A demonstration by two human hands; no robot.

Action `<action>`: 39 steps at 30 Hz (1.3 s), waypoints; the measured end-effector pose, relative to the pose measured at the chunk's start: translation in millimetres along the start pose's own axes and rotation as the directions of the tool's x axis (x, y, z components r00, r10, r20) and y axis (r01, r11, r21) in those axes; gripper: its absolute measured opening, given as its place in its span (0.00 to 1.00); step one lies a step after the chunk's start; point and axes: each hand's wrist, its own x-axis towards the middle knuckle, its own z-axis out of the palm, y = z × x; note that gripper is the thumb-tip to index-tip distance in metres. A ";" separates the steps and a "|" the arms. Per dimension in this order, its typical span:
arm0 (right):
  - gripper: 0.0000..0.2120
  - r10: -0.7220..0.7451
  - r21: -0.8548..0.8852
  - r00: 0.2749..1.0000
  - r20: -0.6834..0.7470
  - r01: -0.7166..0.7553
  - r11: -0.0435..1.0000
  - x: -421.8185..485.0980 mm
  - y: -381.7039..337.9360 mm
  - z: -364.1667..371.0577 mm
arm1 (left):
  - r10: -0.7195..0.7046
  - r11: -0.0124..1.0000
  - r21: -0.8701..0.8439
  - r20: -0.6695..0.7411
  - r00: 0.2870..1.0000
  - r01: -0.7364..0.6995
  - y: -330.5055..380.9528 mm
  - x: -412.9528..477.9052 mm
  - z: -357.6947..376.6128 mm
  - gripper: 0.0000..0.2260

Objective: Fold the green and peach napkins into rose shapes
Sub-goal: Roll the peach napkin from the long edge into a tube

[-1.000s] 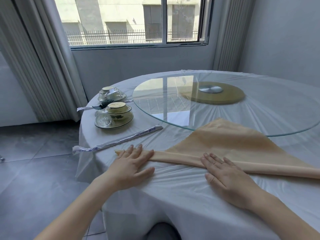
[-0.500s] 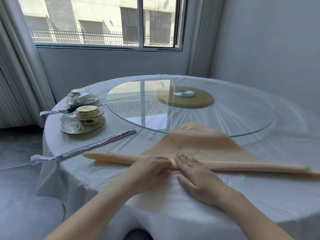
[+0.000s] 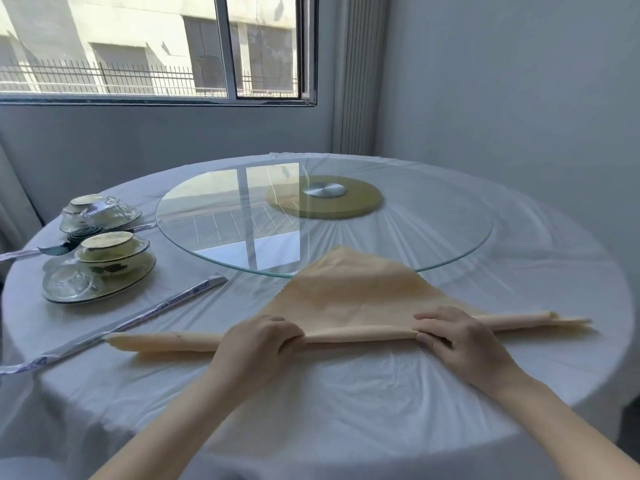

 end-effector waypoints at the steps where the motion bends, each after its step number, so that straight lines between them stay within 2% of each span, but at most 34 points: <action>1: 0.07 -0.012 -0.001 1.000 0.018 0.012 1.000 0.0 0.5 -2.2 | 0.011 1.000 0.014 -0.006 1.000 -0.011 1.2 -0.5 -0.7 0.15; 4: 0.06 -0.025 0.014 0.994 0.109 0.023 1.000 0.0 4.1 -11.0 | 0.013 0.999 0.051 0.013 1.000 -0.013 9.9 -3.5 -3.8 0.15; 6: 0.05 -0.007 0.050 0.991 0.136 0.000 0.999 3.3 6.3 -14.3 | -0.053 0.998 0.046 0.023 0.998 0.052 14.4 -0.5 -4.7 0.12; 9: 0.02 0.114 0.068 0.990 0.079 -0.119 0.991 11.8 3.6 -12.7 | -0.140 0.990 -0.015 -0.014 0.990 0.140 15.1 7.7 -5.2 0.06; 12: 0.06 0.189 0.053 0.982 0.032 -0.190 0.980 14.8 1.4 -6.1 | -0.177 0.982 -0.060 -0.011 0.984 0.177 11.8 10.2 -0.4 0.05; 14: 0.02 0.128 0.014 0.992 -0.001 -0.128 0.992 13.0 0.0 -1.8 | -0.160 0.985 -0.076 -0.036 0.987 0.157 9.6 10.9 4.5 0.09; 15: 0.03 0.108 -0.010 0.994 -0.017 -0.108 0.994 11.6 -0.7 -0.3 | -0.142 0.987 -0.079 -0.049 0.989 0.138 10.1 11.4 5.9 0.12; 17: 0.13 0.099 -0.056 0.995 -0.004 -0.099 0.994 8.4 -1.6 2.1 | -0.083 0.993 -0.082 -0.049 0.995 0.079 17.8 15.6 8.6 0.18; 20: 0.19 0.079 -0.109 0.995 0.061 -0.072 0.991 4.7 -0.2 6.7 | 0.093 0.991 -0.097 0.035 0.995 -0.089 48.4 28.6 13.1 0.21; 22: 0.24 0.141 -0.084 0.981 0.135 -0.130 0.988 4.8 -0.3 6.0 | 0.197 0.977 -0.113 0.123 0.973 -0.183 72.8 41.5 18.7 0.18; 24: 0.32 0.194 -0.076 0.960 0.202 -0.182 0.980 4.6 0.6 4.9 | 0.240 0.967 -0.135 0.198 0.950 -0.216 91.6 54.4 27.1 0.21; 26: 0.37 0.224 -0.099 0.938 0.266 -0.204 0.974 4.1 1.5 3.7 | 0.261 0.965 -0.097 0.254 0.931 -0.244 102.5 63.5 38.2 0.29; 29: 0.43 0.248 -0.172 0.901 0.356 -0.197 0.965 6.8 -1.8 2.3 | 0.221 0.971 -0.003 0.374 0.900 -0.238 104.8 68.2 53.4 0.29; 30: 0.44 0.256 -0.197 0.890 0.377 -0.193 0.961 7.1 -2.8 1.9 | 0.205 0.973 0.019 0.397 0.895 -0.232 104.0 68.2 58.0 0.33; 33: 0.44 0.277 -0.251 0.866 0.417 -0.183 0.950 7.2 -2.3 0.0 | 0.197 0.970 0.058 0.391 0.899 -0.238 101.3 67.7 65.6 0.45; 39: 0.39 0.346 -0.296 0.839 0.419 -0.234 0.926 -0.9 18.1 -8.5 | 0.204 0.964 0.092 0.349 0.915 -0.250 100.7 65.4 70.9 0.45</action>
